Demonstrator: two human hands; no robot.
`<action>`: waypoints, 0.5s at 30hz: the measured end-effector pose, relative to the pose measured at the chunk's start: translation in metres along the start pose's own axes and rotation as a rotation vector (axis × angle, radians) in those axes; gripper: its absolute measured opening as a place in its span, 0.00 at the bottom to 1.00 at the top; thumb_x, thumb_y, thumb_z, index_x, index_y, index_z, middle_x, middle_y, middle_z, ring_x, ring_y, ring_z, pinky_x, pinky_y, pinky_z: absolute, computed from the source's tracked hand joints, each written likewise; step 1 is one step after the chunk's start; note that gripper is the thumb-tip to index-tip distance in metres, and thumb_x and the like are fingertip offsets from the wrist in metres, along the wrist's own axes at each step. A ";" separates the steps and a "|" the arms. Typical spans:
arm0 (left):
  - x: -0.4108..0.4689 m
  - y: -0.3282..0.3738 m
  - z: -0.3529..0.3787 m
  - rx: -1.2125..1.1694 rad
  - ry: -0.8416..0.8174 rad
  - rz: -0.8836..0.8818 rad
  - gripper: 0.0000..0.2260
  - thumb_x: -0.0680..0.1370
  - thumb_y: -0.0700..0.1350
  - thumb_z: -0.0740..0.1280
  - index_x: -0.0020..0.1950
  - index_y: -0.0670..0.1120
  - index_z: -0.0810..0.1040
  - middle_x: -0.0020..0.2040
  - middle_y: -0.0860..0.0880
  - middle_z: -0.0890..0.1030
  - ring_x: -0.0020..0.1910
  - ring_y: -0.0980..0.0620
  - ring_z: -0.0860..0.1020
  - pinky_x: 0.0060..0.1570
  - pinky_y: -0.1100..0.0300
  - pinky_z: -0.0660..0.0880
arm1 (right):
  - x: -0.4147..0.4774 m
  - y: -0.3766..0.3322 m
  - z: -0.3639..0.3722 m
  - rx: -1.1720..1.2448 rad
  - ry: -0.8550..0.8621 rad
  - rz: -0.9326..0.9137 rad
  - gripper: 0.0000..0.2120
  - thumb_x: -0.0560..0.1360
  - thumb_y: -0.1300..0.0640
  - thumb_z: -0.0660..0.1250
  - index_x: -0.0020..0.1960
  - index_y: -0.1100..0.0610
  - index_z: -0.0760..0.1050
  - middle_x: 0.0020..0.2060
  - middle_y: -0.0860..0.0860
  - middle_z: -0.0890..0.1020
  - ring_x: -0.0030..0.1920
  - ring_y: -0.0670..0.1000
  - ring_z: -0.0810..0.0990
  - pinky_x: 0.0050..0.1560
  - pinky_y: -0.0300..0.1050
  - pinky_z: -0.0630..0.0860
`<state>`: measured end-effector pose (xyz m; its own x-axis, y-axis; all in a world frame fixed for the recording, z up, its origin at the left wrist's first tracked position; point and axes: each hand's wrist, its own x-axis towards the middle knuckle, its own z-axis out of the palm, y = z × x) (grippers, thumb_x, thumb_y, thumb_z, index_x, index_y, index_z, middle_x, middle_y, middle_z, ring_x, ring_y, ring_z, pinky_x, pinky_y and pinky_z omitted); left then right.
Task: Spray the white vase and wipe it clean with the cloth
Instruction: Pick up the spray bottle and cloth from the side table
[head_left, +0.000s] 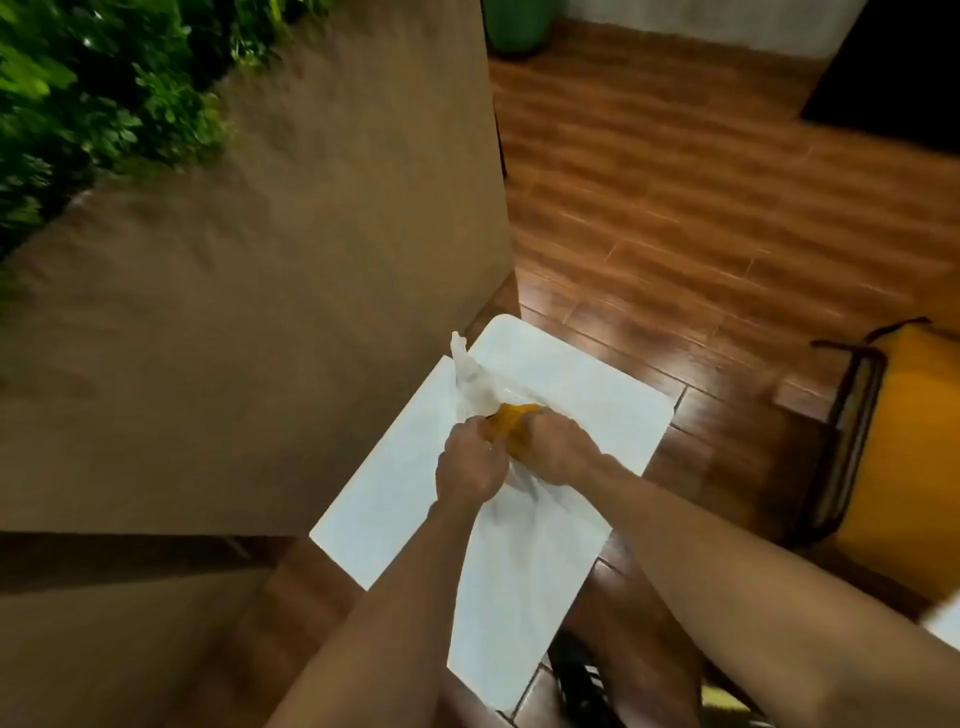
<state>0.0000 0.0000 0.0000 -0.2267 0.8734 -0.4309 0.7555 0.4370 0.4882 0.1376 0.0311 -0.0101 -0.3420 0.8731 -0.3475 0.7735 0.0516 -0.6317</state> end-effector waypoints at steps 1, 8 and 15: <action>0.005 0.000 0.002 0.058 0.013 -0.011 0.18 0.81 0.58 0.61 0.64 0.48 0.76 0.59 0.47 0.79 0.58 0.44 0.79 0.58 0.51 0.75 | 0.005 0.003 0.006 -0.073 0.000 0.016 0.11 0.81 0.48 0.62 0.56 0.47 0.82 0.54 0.42 0.81 0.50 0.48 0.79 0.49 0.40 0.76; 0.021 0.003 0.018 0.194 0.087 -0.133 0.14 0.81 0.55 0.61 0.57 0.47 0.78 0.53 0.48 0.81 0.52 0.46 0.80 0.49 0.54 0.75 | 0.022 0.016 0.028 -0.252 -0.045 0.098 0.16 0.81 0.50 0.59 0.64 0.53 0.78 0.66 0.51 0.75 0.65 0.56 0.72 0.58 0.51 0.76; 0.025 0.006 0.023 0.205 0.118 -0.159 0.11 0.82 0.53 0.62 0.56 0.49 0.81 0.52 0.49 0.84 0.49 0.48 0.82 0.43 0.58 0.73 | 0.023 0.024 0.032 -0.122 -0.004 0.099 0.17 0.80 0.40 0.58 0.63 0.43 0.79 0.66 0.45 0.76 0.62 0.53 0.74 0.59 0.49 0.77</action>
<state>0.0131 0.0200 -0.0251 -0.4132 0.8216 -0.3928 0.8104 0.5285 0.2529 0.1308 0.0369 -0.0556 -0.2630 0.8751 -0.4063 0.8626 0.0246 -0.5052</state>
